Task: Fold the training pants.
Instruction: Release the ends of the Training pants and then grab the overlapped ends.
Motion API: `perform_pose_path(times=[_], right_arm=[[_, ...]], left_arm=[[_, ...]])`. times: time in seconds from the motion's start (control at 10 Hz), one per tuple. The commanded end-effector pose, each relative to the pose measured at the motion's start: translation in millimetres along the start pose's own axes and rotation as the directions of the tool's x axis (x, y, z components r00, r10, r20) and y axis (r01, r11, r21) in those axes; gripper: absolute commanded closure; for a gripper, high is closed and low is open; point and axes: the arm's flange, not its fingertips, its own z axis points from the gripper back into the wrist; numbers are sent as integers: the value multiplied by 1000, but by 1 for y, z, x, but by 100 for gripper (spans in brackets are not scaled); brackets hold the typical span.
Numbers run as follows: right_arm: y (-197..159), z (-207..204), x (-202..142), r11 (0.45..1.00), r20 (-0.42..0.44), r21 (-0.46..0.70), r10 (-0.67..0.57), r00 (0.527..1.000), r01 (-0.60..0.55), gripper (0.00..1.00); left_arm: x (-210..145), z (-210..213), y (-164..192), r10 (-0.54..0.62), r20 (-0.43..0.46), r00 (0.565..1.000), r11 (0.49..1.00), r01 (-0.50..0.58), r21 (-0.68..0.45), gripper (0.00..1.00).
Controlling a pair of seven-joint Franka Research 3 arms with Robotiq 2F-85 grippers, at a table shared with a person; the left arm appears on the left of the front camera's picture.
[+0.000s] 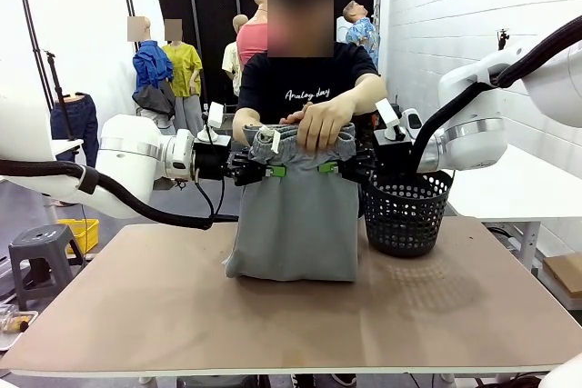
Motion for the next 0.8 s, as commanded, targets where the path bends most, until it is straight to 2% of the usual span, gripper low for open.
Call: perform_pose_path(times=[0.0,0.7], right_arm=[[1,-1,1,1000,2,3,1,1000,-1,100],[1,-1,1,1000,2,3,1,1000,-1,100]], left_arm=[[3,0,-1,-8,1,1000,1000,8,8,100],[3,0,-1,-8,1,1000,1000,8,8,100]])
